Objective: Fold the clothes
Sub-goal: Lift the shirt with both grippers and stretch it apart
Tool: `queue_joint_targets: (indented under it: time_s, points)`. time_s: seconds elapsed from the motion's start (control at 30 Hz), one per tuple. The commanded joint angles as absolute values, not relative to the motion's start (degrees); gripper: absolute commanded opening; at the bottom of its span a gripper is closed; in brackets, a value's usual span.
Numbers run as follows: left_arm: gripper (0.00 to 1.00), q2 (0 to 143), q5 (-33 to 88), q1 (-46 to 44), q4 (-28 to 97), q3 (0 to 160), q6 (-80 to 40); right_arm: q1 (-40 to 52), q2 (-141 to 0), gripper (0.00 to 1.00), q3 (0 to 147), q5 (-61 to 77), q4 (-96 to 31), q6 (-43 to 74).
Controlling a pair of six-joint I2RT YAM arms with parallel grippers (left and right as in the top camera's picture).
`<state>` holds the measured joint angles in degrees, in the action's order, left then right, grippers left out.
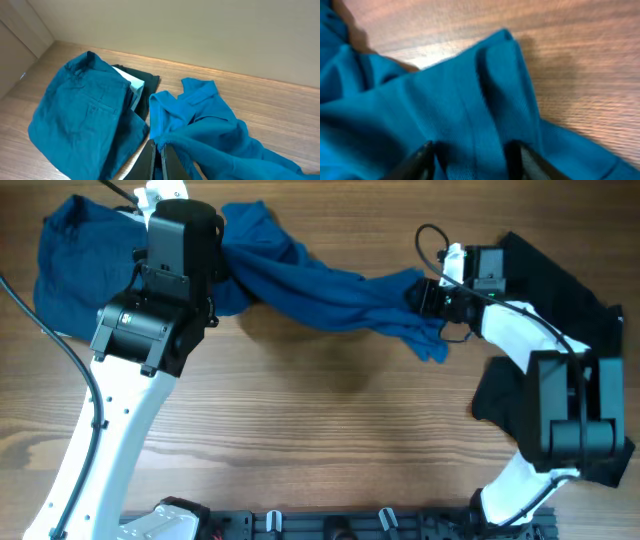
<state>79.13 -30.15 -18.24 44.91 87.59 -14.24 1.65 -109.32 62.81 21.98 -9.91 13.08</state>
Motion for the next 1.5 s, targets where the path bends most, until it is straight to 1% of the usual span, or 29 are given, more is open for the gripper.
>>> queue_joint_targets:
  time_s: [0.0,0.07,0.27,0.3,0.5,0.67,0.8,1.0,1.2,1.47]
  points:
    - [0.04,79.3,-30.5,-17.7,44.4,87.7,-14.0,2.2,-110.9,0.44,62.2,20.4,-9.4,12.0]
    - [0.04,79.3,-30.5,-17.7,44.4,87.7,-14.0,2.2,-110.9,0.38,62.2,19.8,-9.4,12.0]
    - [0.04,79.3,-30.5,-17.7,44.3,87.7,-14.0,2.2,-110.6,0.08,62.5,20.0,-9.0,12.0]
    - [0.04,79.3,-30.5,-17.7,44.3,87.7,-13.9,2.2,-109.8,0.05,62.8,21.0,-9.1,12.0]
    - [0.04,77.1,-31.6,-17.7,42.1,88.7,-13.7,1.8,-99.9,0.04,66.4,23.0,-12.9,13.1]
    - [0.04,71.9,-35.3,-17.7,41.5,90.5,-13.7,-0.8,-86.5,0.04,72.1,22.3,-20.3,13.1]
    - [0.04,66.1,-38.4,-17.7,41.6,90.5,-13.6,-4.7,-76.8,0.04,77.6,21.8,-28.2,13.0]
    - [0.04,55.7,-38.7,-17.7,41.4,90.5,-12.4,-10.5,-66.7,0.04,85.5,21.3,-41.6,11.7]
    - [0.04,45.1,-37.8,-17.8,41.4,91.2,-12.4,-11.9,-62.0,0.04,97.4,17.0,-55.5,10.8]
    - [0.04,37.6,-31.8,-17.8,41.6,95.4,-12.4,-11.9,-61.3,0.04,114.8,12.8,-67.6,10.4]
